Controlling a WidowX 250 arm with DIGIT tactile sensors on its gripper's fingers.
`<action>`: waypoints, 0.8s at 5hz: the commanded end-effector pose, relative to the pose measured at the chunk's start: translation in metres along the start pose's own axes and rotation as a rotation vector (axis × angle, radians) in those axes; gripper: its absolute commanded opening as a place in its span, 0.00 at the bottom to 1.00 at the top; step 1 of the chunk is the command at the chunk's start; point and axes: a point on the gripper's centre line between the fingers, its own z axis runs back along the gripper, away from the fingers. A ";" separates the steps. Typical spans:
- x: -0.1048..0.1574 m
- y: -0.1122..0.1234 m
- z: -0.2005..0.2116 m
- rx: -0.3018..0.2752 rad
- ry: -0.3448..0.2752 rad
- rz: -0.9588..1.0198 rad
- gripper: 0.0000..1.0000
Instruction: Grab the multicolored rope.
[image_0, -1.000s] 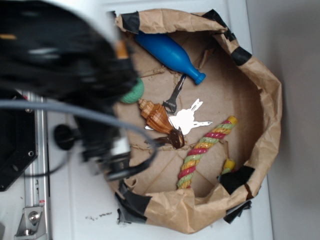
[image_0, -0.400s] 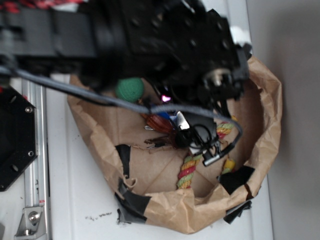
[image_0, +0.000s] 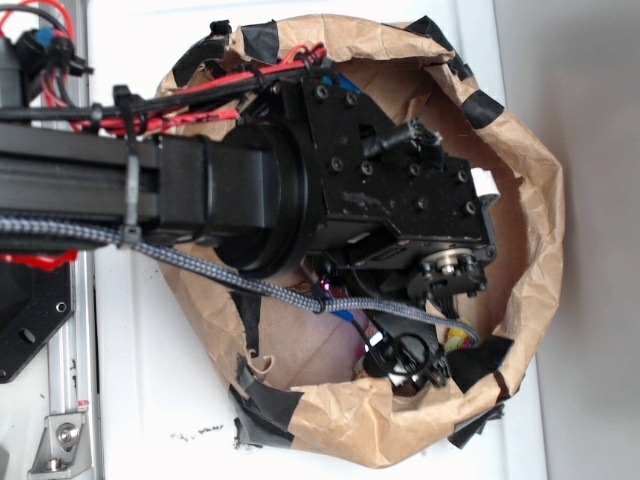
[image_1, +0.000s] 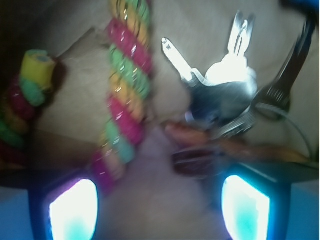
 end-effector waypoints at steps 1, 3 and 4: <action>-0.011 -0.015 -0.029 0.014 0.010 0.074 1.00; -0.016 0.001 -0.051 0.060 0.009 0.092 0.00; -0.015 0.011 -0.030 0.070 -0.054 0.004 0.00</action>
